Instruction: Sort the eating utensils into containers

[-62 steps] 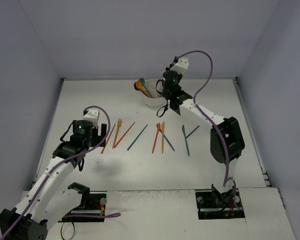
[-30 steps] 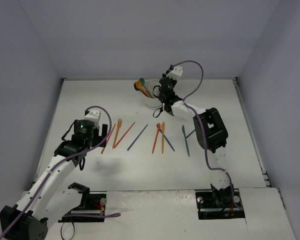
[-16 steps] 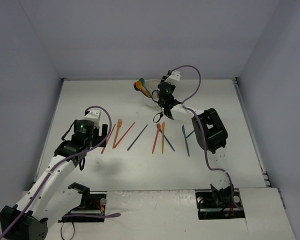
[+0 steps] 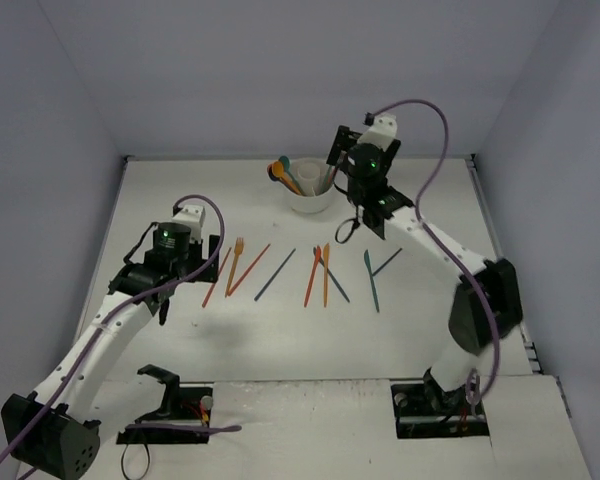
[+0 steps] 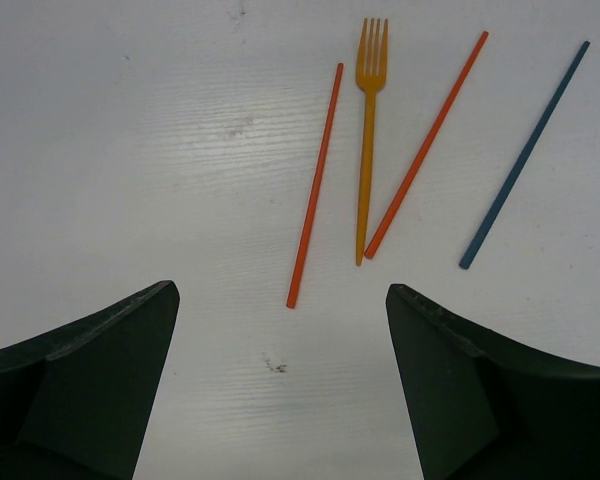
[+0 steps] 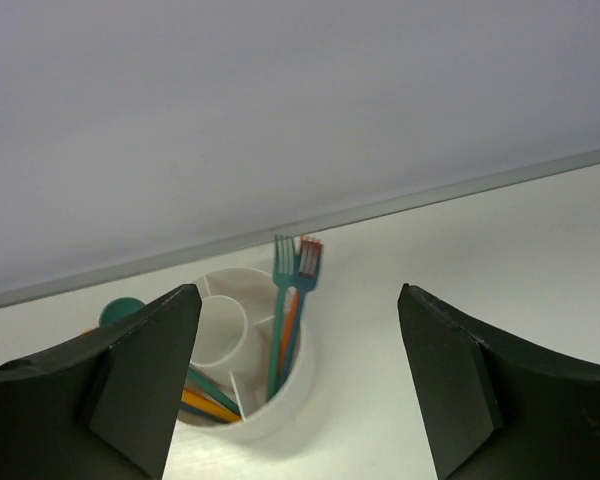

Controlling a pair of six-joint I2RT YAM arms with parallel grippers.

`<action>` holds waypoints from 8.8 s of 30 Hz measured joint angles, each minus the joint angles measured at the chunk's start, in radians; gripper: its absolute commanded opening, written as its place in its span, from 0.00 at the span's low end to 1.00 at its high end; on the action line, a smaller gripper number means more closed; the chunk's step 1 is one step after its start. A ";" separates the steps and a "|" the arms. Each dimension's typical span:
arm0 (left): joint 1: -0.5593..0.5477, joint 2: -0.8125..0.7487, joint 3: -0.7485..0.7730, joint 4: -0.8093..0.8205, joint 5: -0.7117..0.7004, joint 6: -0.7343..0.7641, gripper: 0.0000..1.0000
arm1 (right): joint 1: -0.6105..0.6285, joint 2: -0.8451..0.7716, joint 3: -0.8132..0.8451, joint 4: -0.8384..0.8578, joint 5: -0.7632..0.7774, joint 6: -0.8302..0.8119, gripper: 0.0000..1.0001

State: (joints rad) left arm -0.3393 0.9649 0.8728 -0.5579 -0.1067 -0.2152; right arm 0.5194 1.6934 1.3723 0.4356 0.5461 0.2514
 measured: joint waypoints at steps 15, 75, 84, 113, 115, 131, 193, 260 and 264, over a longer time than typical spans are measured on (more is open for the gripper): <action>-0.007 0.422 0.235 -0.063 0.117 -0.054 0.82 | -0.082 -0.676 -0.353 -0.467 -0.138 -0.044 1.00; -0.171 0.788 0.866 0.398 0.161 -0.006 0.00 | -0.088 -0.970 -0.487 -0.740 -0.237 -0.031 1.00; -0.232 1.058 1.039 0.639 0.170 0.019 0.00 | -0.088 -0.952 -0.483 -0.740 -0.268 -0.048 1.00; -0.258 1.380 1.201 0.678 0.152 0.169 0.00 | -0.088 -0.958 -0.489 -0.740 -0.331 -0.060 1.00; -0.258 1.382 1.203 0.659 0.150 0.180 0.00 | -0.088 -0.958 -0.489 -0.740 -0.331 -0.060 1.00; -0.261 1.389 1.248 0.561 0.143 0.197 0.20 | -0.088 -0.947 -0.496 -0.740 -0.331 -0.063 1.00; -0.201 0.147 0.100 -0.023 0.032 -0.165 0.87 | -0.056 -0.149 -0.522 -0.702 -0.457 0.225 0.41; 0.089 1.073 0.632 -0.270 0.196 0.078 0.16 | -0.042 -0.497 -0.519 -0.759 -0.406 0.188 0.47; 0.088 1.086 0.647 -0.279 0.203 0.082 0.01 | -0.042 -0.497 -0.520 -0.759 -0.404 0.183 0.48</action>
State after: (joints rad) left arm -0.2516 2.0508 1.5194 -0.8367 0.0968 -0.1331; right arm 0.4774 1.1965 0.8520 -0.3233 0.1425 0.4345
